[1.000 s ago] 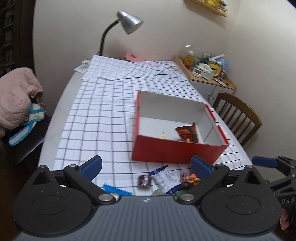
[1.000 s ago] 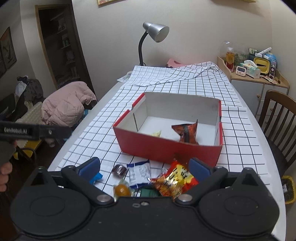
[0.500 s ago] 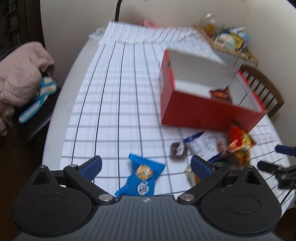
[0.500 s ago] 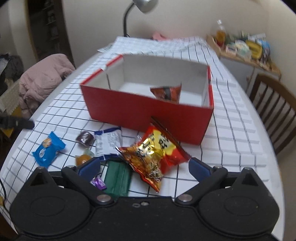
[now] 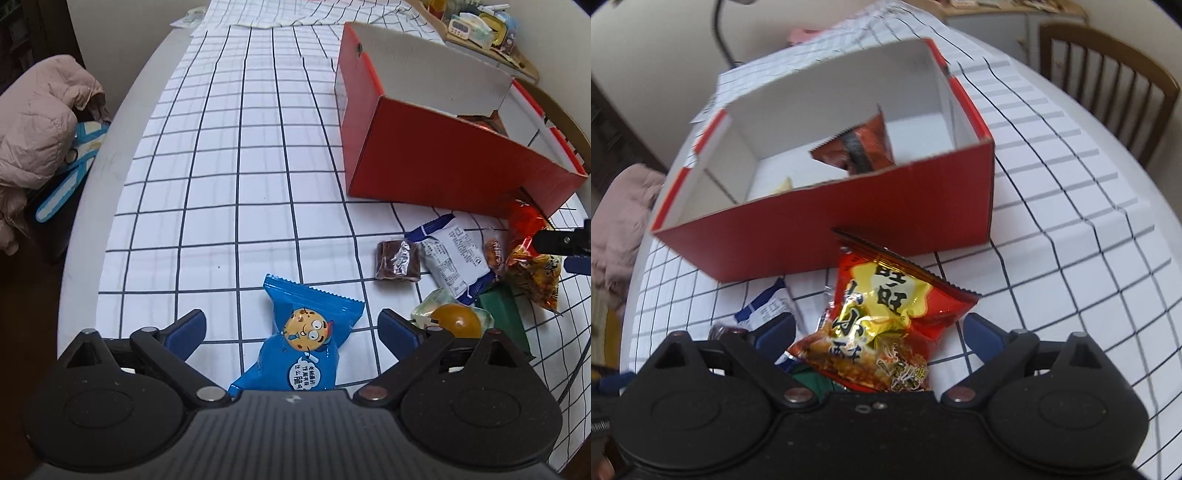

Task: Organize snacks
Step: 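Grasp the red-yellow chip bag with the right tool while the left tool grasps the blue cookie packet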

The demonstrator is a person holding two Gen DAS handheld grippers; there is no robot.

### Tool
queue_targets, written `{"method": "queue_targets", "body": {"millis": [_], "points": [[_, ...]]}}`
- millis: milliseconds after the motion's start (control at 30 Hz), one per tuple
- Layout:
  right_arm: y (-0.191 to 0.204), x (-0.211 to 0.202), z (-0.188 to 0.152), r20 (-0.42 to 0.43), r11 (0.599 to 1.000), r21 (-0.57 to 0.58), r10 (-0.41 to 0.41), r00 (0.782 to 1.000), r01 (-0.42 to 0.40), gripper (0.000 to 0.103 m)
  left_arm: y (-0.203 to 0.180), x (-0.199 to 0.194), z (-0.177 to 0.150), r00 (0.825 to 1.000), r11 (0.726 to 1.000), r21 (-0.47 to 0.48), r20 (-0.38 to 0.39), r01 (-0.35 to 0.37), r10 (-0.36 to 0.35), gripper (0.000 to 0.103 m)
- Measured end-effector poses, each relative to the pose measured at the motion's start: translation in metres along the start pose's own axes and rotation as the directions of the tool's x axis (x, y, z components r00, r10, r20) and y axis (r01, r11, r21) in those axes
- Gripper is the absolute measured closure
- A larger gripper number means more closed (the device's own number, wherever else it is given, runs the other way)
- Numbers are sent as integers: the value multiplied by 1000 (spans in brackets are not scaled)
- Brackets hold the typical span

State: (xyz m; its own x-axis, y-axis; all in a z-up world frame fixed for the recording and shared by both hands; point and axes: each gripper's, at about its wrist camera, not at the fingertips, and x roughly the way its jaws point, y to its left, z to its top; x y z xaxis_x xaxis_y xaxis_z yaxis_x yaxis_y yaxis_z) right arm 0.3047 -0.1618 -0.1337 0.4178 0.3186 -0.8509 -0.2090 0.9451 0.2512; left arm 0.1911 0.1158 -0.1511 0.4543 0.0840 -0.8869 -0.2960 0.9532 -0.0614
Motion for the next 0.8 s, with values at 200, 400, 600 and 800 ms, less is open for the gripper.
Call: {"method": "queue_targets", "body": {"millis": [200, 400, 600, 800], "points": [[-4, 15, 3, -55, 993, 119, -5, 998, 12, 14, -2, 14, -4, 999, 1000, 26, -43, -10, 11, 25], [-3, 21, 0, -80, 989, 148, -5, 997, 17, 28, -5, 19, -9, 998, 998, 55, -59, -7, 10, 38], [-1, 14, -1, -55, 989, 146, 2, 999, 6, 38, -5, 15, -10, 999, 999, 52, -43, 10, -8, 54], [0, 0, -6, -29, 992, 124, 18, 999, -14, 42, -3, 9, -13, 1000, 999, 41, -15, -3, 4, 65]]}}
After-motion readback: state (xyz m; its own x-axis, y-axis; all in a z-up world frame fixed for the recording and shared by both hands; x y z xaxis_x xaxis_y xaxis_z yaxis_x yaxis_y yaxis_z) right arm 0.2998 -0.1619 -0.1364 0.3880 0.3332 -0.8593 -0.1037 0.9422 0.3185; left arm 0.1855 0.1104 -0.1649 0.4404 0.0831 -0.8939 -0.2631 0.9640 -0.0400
